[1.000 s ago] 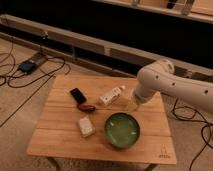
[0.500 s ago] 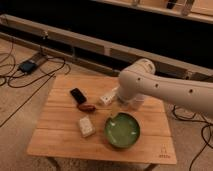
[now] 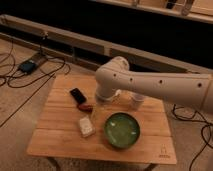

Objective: Push the eraser across the table

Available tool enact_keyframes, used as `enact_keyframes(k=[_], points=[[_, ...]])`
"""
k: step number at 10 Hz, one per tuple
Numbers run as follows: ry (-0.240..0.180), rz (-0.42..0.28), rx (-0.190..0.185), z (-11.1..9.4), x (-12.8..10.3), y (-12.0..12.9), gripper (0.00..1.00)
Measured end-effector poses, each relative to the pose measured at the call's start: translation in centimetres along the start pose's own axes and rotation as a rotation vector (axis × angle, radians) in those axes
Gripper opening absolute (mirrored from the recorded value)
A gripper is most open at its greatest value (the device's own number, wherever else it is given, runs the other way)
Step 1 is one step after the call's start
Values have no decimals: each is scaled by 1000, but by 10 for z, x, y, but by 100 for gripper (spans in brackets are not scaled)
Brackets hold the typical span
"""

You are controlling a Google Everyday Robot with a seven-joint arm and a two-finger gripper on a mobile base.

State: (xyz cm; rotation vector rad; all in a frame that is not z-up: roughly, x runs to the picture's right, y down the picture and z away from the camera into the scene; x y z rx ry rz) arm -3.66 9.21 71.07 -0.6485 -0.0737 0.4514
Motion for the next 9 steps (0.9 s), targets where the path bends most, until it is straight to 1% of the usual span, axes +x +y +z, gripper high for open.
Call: enact_keyframes(k=[4,7,9], points=[[22,-99,-99,37,-52,13,80],[19,-135,-158,68,-75,22,80],[20,-142,-177,87,-86,16,80]])
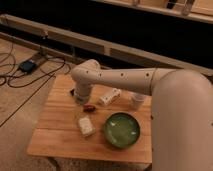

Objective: Push the eraser across the table

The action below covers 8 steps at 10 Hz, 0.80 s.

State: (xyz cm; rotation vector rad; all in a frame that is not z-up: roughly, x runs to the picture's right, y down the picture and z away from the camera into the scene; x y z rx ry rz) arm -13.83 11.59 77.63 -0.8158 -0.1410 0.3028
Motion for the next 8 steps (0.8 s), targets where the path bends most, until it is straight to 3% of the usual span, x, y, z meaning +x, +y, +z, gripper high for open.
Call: enact_keyframes(k=[4,8], points=[[9,37,-29,29,-5,-41,80],[48,28,-85,62,-2,-47,80]])
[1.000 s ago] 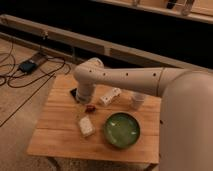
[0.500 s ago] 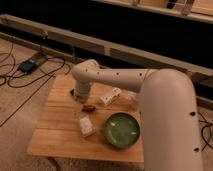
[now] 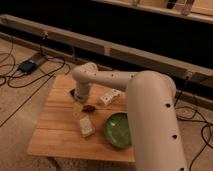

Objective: Push the eraser across the table

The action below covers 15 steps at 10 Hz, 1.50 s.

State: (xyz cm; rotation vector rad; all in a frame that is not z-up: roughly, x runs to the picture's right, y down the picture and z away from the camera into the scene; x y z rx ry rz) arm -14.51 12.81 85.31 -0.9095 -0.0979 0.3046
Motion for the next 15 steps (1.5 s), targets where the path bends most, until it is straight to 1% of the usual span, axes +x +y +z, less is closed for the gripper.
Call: enact_keyframes(k=[1,4,6,8,9,11,13,15], points=[[10,-6,-9,7,2,-1,80],[31,6,-15,20,7,-14,80],[36,18,-9,22,5,-26,80],[43,15,-18,24,0,-29,80],[46,12,-31,26,-3,-27,80],[51,4,-71,28,-12,-20,80],[54,-7,-100,30,-21,-16,80],[50,-12,-115,30,-29,-16,80]])
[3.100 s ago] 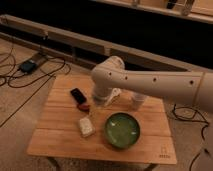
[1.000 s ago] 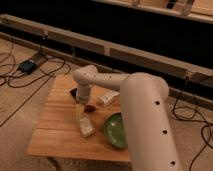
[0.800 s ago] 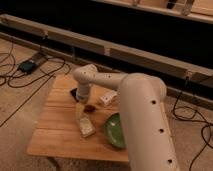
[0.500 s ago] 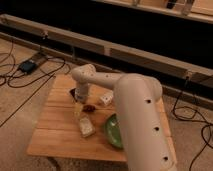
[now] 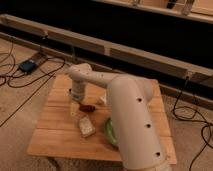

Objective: Push the eraser across the table

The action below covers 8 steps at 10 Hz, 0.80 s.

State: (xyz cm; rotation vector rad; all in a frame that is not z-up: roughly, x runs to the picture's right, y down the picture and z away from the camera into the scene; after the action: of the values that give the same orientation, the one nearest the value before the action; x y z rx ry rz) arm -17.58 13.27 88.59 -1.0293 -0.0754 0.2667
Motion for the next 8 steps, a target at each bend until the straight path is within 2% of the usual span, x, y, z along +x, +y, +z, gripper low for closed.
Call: enact_keyframes(k=[4,8], points=[[-14,-20,-4,-2,-27,-5,80],[-31,-33,19,-10,-54,-18,80]])
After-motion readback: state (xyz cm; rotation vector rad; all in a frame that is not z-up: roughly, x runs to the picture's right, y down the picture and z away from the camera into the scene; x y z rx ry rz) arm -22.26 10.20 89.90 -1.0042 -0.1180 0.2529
